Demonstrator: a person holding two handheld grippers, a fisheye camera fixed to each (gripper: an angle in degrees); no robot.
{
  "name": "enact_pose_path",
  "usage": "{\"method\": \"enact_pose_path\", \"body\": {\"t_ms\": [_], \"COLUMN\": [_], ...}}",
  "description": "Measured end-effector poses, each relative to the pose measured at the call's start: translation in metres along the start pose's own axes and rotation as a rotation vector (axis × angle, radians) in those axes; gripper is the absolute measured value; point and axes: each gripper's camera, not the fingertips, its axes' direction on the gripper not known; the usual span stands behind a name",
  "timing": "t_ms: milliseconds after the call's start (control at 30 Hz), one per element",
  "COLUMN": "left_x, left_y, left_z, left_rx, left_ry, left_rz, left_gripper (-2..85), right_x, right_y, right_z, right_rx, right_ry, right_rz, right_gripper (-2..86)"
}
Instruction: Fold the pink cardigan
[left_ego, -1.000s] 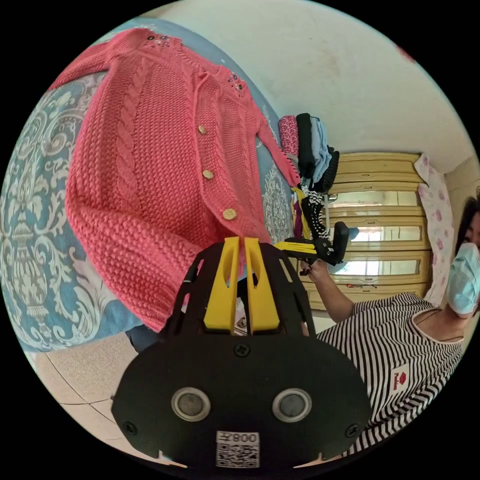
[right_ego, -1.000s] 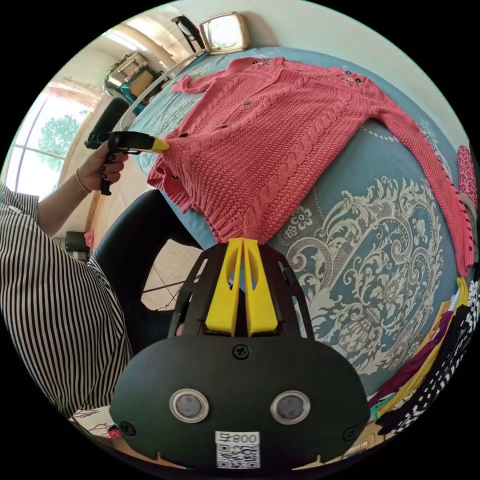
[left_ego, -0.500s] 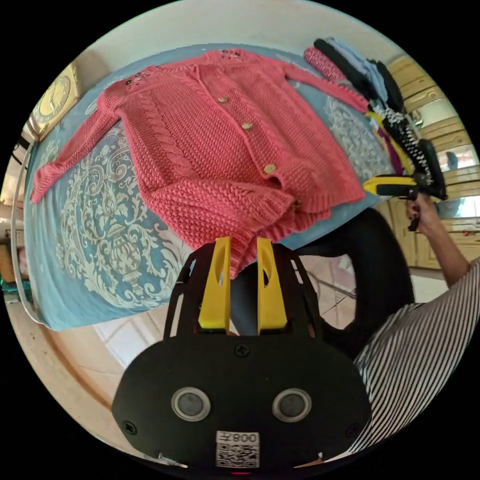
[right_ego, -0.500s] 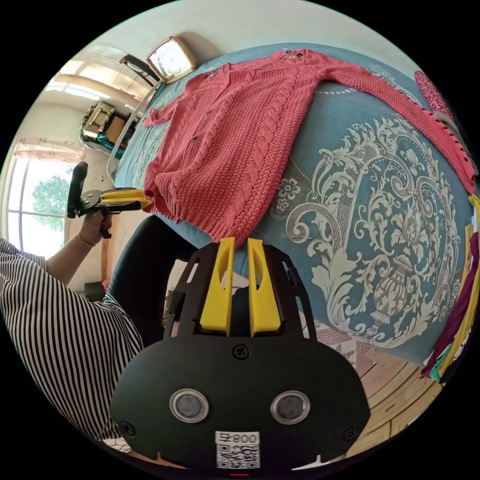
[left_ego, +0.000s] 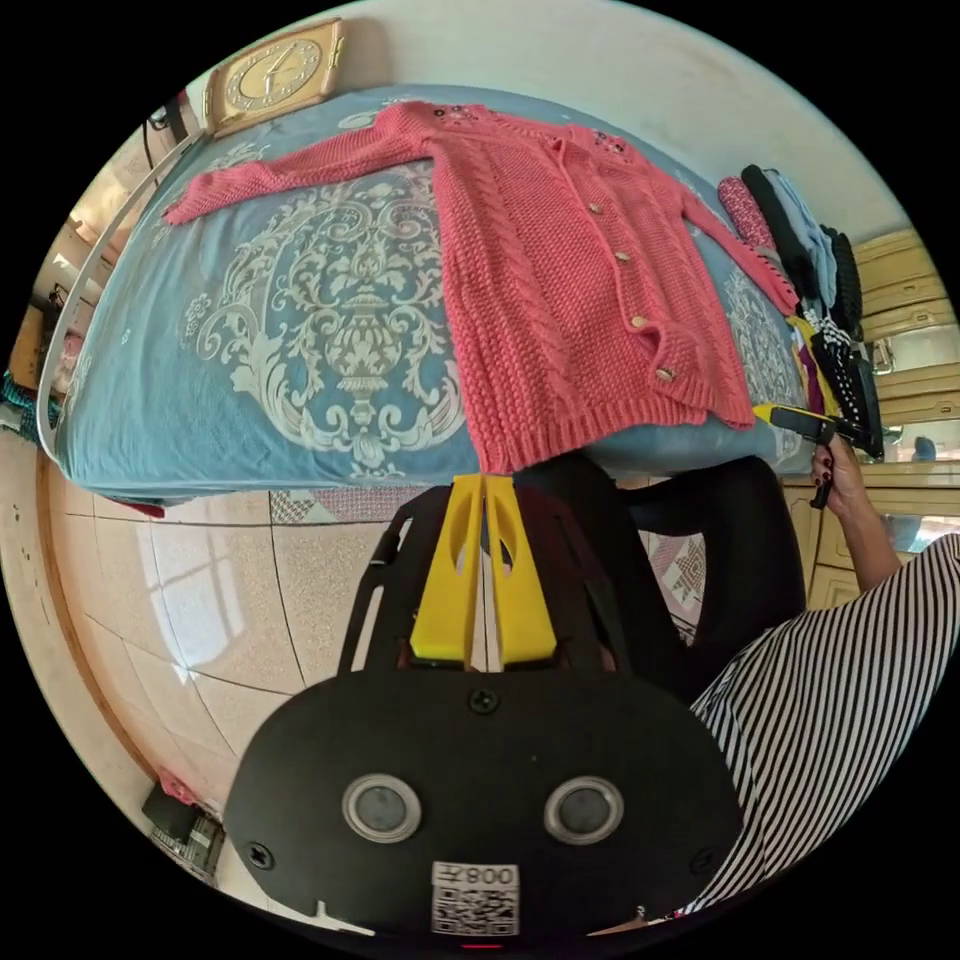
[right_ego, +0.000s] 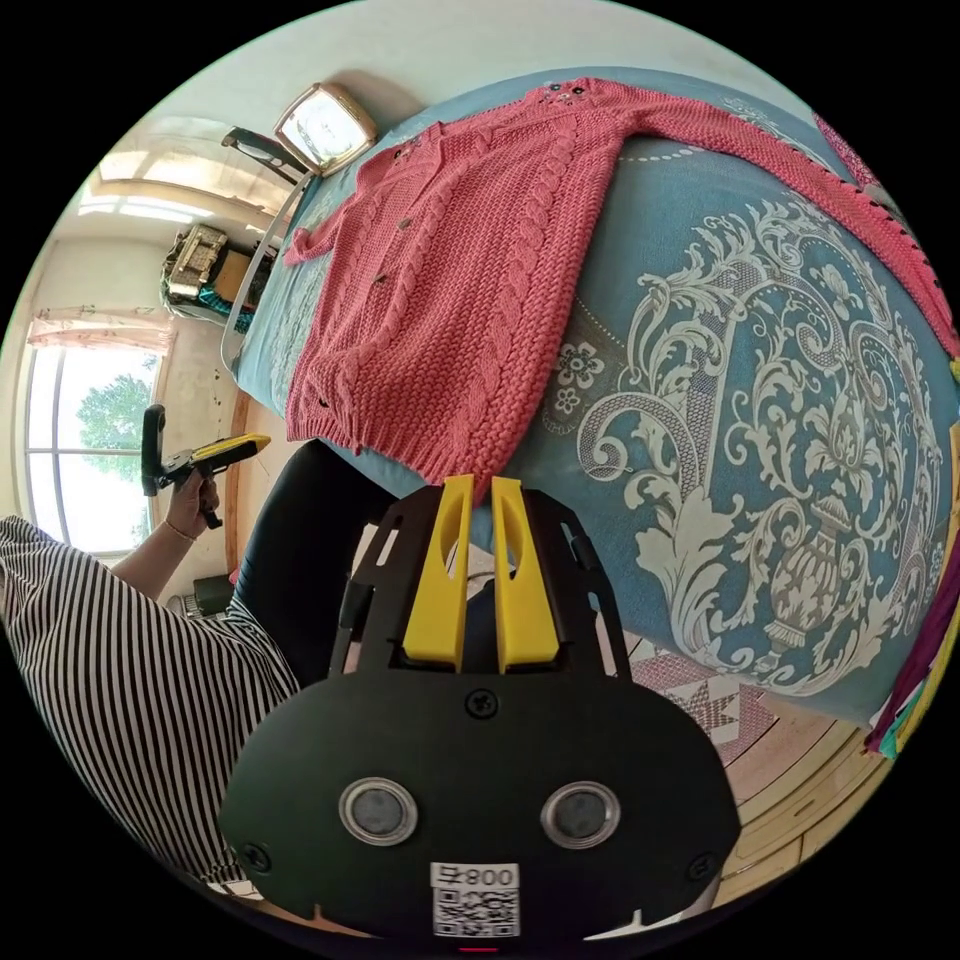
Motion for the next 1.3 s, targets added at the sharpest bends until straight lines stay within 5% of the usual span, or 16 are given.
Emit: {"method": "enact_pose_path", "body": {"t_ms": [200,467,833,1300], "left_x": [0.012,0.02,0.017,-0.007], "left_y": [-0.05,-0.092,-0.13,-0.146], "left_z": [-0.002,0.055,0.059,0.049], "left_rx": [0.139,-0.055,-0.007,-0.076], "left_ry": [0.133,0.525,0.518,0.593], "left_rz": [0.118,0.161,0.194,0.086], "left_gripper": [1.9,8.0,5.0,5.2], "right_x": [-0.019,-0.056,-0.094,-0.083], "right_y": [-0.022,-0.044,-0.066,-0.095], "right_z": [-0.014,0.009,0.032,0.009], "right_rx": [0.053,-0.057,-0.134,-0.237], "right_ry": [0.013,0.098,0.312,0.225], "right_rz": [-0.069,-0.257,-0.457,-0.439], "right_gripper": [4.5,7.0,4.9,2.3]}}
